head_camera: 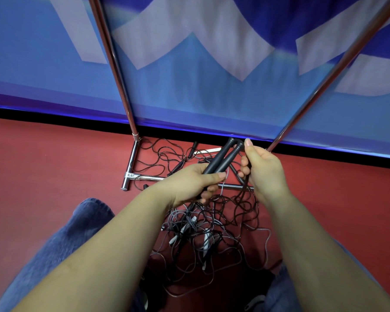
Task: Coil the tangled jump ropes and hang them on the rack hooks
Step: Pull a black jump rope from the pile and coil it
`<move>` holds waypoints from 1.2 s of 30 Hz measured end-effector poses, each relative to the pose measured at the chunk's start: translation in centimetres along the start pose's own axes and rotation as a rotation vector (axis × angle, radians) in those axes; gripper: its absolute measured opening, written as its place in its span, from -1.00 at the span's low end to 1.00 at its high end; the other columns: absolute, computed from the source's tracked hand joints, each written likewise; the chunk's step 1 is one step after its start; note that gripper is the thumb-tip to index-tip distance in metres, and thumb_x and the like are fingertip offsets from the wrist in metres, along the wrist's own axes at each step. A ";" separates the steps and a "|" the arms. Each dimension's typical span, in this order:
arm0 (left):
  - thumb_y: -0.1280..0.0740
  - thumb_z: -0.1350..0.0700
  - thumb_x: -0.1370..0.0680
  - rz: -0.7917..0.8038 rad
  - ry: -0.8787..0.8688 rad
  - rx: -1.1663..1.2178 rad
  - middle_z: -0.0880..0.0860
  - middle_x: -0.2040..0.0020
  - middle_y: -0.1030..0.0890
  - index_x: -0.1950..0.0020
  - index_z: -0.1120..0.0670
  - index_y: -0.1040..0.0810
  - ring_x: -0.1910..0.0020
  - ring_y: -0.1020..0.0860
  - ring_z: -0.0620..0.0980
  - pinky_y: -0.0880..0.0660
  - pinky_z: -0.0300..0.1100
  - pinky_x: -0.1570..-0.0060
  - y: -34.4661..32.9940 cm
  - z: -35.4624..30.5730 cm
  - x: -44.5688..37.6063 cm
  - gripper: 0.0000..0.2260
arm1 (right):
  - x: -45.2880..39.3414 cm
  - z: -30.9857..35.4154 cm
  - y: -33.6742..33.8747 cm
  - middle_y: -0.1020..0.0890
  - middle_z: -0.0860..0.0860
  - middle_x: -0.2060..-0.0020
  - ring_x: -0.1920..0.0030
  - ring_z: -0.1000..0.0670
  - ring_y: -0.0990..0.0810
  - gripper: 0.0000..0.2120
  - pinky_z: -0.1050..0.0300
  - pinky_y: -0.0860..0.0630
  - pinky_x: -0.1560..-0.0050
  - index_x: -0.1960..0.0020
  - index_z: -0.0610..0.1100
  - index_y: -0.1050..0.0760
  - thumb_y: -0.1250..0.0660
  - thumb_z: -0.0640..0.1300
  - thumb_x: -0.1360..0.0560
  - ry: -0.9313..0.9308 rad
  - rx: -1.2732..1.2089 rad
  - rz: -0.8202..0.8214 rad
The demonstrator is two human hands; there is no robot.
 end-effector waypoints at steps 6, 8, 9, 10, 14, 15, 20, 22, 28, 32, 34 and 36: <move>-0.19 0.13 -0.64 -0.262 -0.125 0.227 0.01 0.35 -0.48 0.14 0.11 -0.43 0.56 -0.32 -0.16 -0.30 -0.33 0.54 -1.0 -1.9 0.0 -0.83 | 1.7 -0.8 -1.8 -0.38 0.03 0.57 0.57 0.08 -0.37 -0.58 0.21 -0.40 0.44 0.32 -0.11 -0.46 -0.08 -0.01 -0.64 0.039 0.288 0.023; -0.19 0.10 -0.64 -0.294 -0.098 0.347 0.02 0.31 -0.50 0.13 0.11 -0.44 0.56 -0.35 -0.17 -0.35 -0.35 0.55 -1.9 -1.9 0.7 -0.82 | 3.0 -1.2 -2.0 -0.45 0.07 0.57 0.49 0.05 -0.43 -0.60 0.14 -0.43 0.36 0.32 -0.08 -0.45 -0.08 0.00 -0.64 0.040 0.375 0.033; -0.20 0.10 -0.63 -0.273 -0.088 0.437 0.03 0.31 -0.50 0.14 0.12 -0.45 0.56 -0.36 -0.16 -0.37 -0.34 0.55 -2.6 -1.9 1.1 -0.82 | 3.7 -1.2 -2.0 -0.49 0.10 0.56 0.46 0.06 -0.46 -0.62 0.15 -0.44 0.35 0.30 -0.04 -0.46 -0.08 0.00 -0.64 0.025 0.381 0.050; -0.21 0.10 -0.63 -0.245 -0.082 0.543 0.06 0.28 -0.54 0.15 0.13 -0.46 0.56 -0.37 -0.16 -0.37 -0.34 0.55 -3.2 -1.8 1.6 -0.81 | 4.6 -1.0 -2.0 -0.53 0.13 0.52 0.45 0.11 -0.47 -0.65 0.20 -0.46 0.38 0.27 0.00 -0.47 -0.08 0.00 -0.64 0.004 0.373 0.078; -0.21 0.07 -0.61 -0.158 -0.087 0.830 0.12 0.16 -0.61 0.18 0.14 -0.48 0.58 -0.36 -0.17 -0.37 -0.37 0.55 -4.9 -1.9 4.4 -0.77 | 8.3 0.5 -1.2 -0.56 0.22 0.28 0.54 0.29 -0.45 -0.69 0.34 -0.30 0.39 0.18 0.11 -0.51 -0.07 -0.02 -0.64 0.031 0.425 0.252; -0.21 0.07 -0.61 -0.149 -0.093 0.822 0.10 0.20 -0.58 0.16 0.14 -0.47 0.58 -0.35 -0.17 -0.36 -0.36 0.56 -5.2 -1.8 5.3 -0.78 | 9.3 0.7 -0.7 -0.58 0.20 0.30 0.53 0.28 -0.47 -0.65 0.33 -0.29 0.36 0.20 0.09 -0.54 -0.07 0.00 -0.64 0.059 0.477 0.293; -0.20 0.07 -0.63 -0.293 -0.130 0.595 0.02 0.29 -0.46 0.11 0.13 -0.47 0.61 -0.29 -0.19 -0.30 -0.37 0.61 -6.1 -2.0 10.2 -0.81 | 14.8 2.8 1.4 -0.46 0.08 0.56 0.47 0.09 -0.41 -0.54 0.12 -0.37 0.22 0.39 -0.03 -0.44 -0.06 0.05 -0.63 0.175 0.890 0.450; -0.21 0.07 -0.63 -0.395 -0.157 0.456 0.00 0.32 -0.43 0.12 0.12 -0.47 0.61 -0.27 -0.19 -0.27 -0.36 0.60 -6.0 -2.7 11.9 -0.82 | 16.6 4.2 1.4 -0.47 0.05 0.52 0.48 0.08 -0.43 -0.54 0.13 -0.41 0.21 0.39 -0.03 -0.43 -0.07 0.08 -0.62 0.198 0.987 0.484; -0.23 0.11 -0.63 -0.541 -0.105 0.056 0.02 0.39 -0.38 0.16 0.13 -0.45 0.69 -0.26 -0.16 -0.23 -0.38 0.61 -5.8 -4.9 16.7 -0.81 | 22.3 9.3 1.2 -0.47 0.04 0.45 0.42 0.10 -0.41 -0.56 0.16 -0.31 0.28 0.28 -0.06 -0.52 -0.06 0.10 -0.62 0.373 1.369 0.496; -0.25 0.07 -0.61 -0.525 -0.088 -0.994 0.13 0.20 -0.51 -0.11 0.19 -0.49 0.28 -0.56 0.07 -0.27 -0.16 0.41 -8.1 -5.7 20.3 -0.79 | 25.2 12.8 0.6 -0.53 -0.03 0.30 0.21 -0.05 -0.47 -0.63 0.10 -0.38 0.20 0.20 -0.09 -0.53 -0.17 0.15 -0.57 0.562 1.497 0.453; -0.27 0.04 -0.60 -0.369 0.004 -1.114 0.15 0.16 -0.51 -0.06 0.14 -0.52 0.36 -0.49 0.05 -0.28 -0.16 0.44 -9.0 -5.8 22.0 -0.82 | 26.1 14.5 0.5 -0.58 -0.06 0.28 0.20 -0.04 -0.52 -0.68 0.08 -0.42 0.17 0.19 -0.11 -0.56 -0.30 0.14 -0.51 0.611 1.482 0.473; -0.29 0.08 -0.59 -0.184 0.105 -0.954 0.05 0.29 -0.48 0.11 0.07 -0.51 0.55 -0.35 -0.09 -0.30 -0.30 0.53 -9.6 -6.0 24.1 -0.89 | 27.0 16.1 0.9 -0.60 -0.03 0.34 0.31 0.05 -0.50 -0.74 0.13 -0.42 0.23 0.23 -0.11 -0.58 -0.42 0.09 -0.43 0.566 1.335 0.538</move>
Point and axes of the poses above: each hand's wrist, its own x-axis away from the middle knuckle, its own y-axis out of the back of the hand, z = x × y, the point moved 2 cm from there along -x, towards the middle knuckle
